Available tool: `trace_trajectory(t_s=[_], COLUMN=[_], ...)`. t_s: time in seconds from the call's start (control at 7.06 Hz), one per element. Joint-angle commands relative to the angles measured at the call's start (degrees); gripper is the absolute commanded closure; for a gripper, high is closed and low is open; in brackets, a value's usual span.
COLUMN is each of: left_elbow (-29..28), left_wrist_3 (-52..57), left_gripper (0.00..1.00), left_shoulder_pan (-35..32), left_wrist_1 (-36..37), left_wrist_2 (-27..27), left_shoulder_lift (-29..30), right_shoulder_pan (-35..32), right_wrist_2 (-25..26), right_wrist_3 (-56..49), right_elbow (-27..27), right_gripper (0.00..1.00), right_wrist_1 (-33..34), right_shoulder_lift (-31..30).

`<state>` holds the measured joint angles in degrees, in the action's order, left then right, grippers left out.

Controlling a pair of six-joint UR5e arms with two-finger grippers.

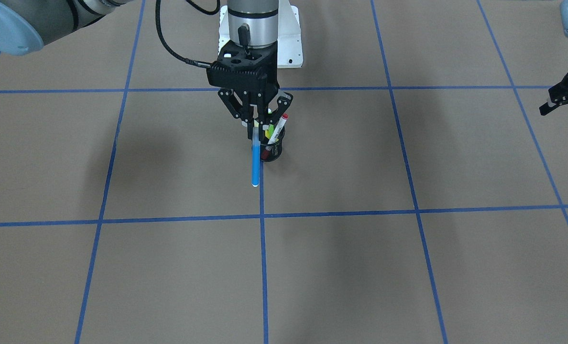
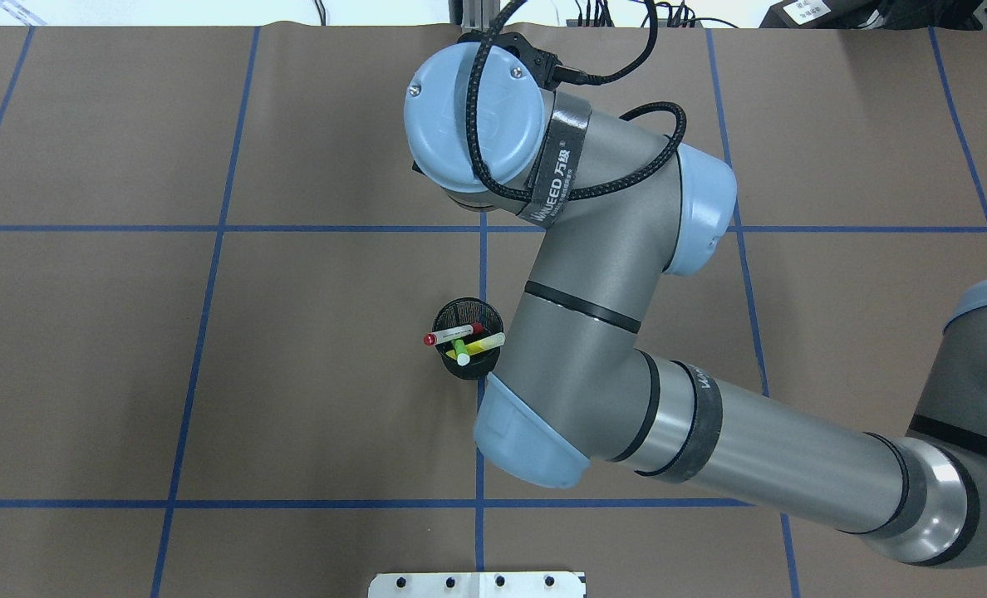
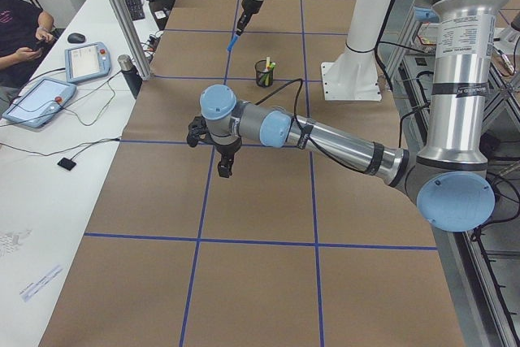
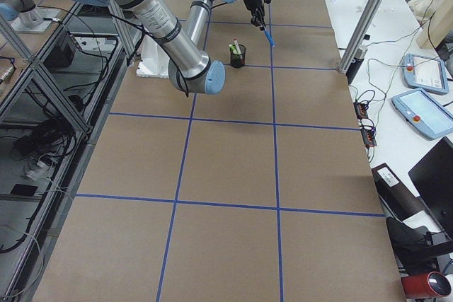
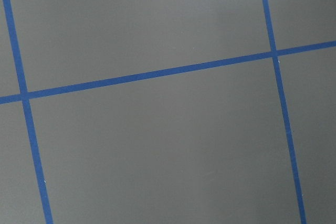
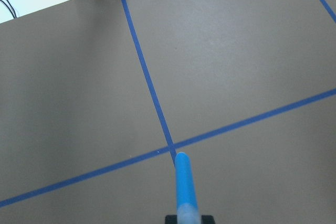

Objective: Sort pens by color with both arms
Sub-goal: 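Lift the blue highlighter out of the cup with the right gripper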

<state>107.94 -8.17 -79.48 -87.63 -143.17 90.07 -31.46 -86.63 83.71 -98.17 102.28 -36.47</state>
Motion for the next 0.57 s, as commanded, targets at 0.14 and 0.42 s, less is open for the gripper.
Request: trace_trajectory(t_s=[0.14,0.42], left_elbow=[0.0,0.0], left_wrist_3=[0.0,0.0], left_gripper=[0.01,0.01], left_shoulder_pan=[0.0,0.0], left_wrist_1=[0.0,0.0], left_wrist_2=[0.1,0.0], left_shoulder_lift=[-0.1,-0.2], right_shoulder_pan=[-3.8,-4.7], right_wrist_2=[1.3,2.1], right_wrist_3=[-11.3,-18.8], right_elbow=[10.9,18.9], right_gripper=[0.97,0.97], right_wrist_1=[-11.1,-17.3], right_shoulder_lift=[-1.0,-1.2])
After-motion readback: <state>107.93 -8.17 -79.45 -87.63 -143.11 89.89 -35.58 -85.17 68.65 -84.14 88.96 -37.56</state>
